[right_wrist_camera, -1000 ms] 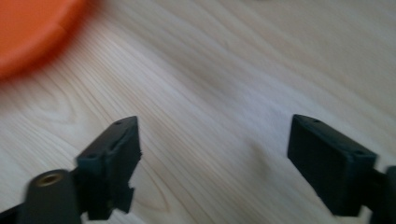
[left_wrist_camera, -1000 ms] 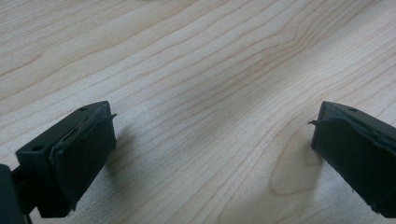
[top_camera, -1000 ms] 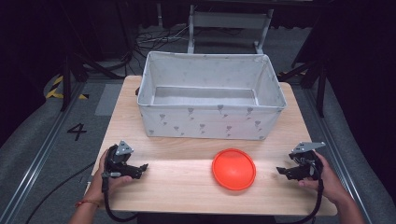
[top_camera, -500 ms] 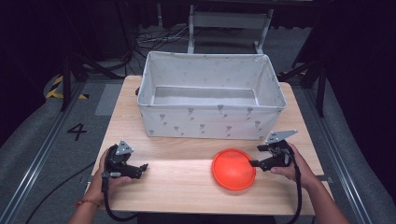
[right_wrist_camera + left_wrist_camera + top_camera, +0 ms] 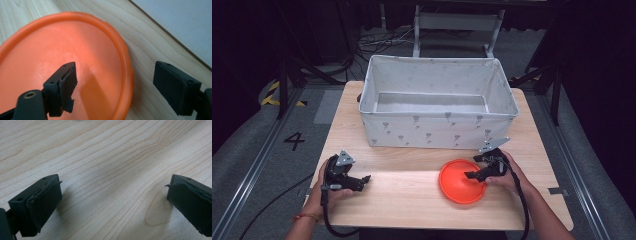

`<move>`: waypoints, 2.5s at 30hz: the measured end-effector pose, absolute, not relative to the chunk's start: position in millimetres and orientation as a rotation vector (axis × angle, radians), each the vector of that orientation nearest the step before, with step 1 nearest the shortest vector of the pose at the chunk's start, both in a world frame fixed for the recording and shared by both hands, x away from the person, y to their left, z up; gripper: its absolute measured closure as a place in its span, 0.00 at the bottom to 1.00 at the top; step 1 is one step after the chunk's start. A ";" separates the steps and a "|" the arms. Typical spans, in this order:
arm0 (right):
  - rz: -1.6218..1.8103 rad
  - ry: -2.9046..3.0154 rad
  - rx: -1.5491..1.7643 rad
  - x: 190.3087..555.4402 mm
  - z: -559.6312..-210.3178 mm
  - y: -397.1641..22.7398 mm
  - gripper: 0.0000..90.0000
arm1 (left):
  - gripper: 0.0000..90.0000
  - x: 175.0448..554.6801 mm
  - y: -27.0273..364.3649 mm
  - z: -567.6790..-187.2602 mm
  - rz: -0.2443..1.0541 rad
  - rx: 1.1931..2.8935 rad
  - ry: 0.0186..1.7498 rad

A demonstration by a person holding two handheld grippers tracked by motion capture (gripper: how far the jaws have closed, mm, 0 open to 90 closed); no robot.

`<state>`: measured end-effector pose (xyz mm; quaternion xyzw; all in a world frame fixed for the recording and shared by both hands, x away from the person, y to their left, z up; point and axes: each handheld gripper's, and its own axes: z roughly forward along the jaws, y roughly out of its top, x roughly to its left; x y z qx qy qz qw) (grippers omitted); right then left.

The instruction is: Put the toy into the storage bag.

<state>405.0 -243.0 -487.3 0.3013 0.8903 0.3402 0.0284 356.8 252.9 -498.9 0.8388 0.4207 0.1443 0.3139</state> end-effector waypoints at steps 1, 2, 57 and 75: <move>1.038 2.754 0.930 404.6 -488.5 -242.4 0.21 | 0.00 356.8 252.9 -498.9 0.381 2.211 1.109; 1.043 2.757 0.926 404.0 -488.6 -241.9 0.19 | 0.00 357.0 253.1 -498.8 0.384 2.214 1.106; 1.082 2.625 0.465 336.6 -380.8 -232.6 0.92 | 0.00 357.8 253.0 -498.6 0.383 2.216 1.105; 1.066 2.501 0.461 332.4 -309.8 -264.6 0.92 | 0.01 357.8 253.3 -498.6 0.395 2.218 1.100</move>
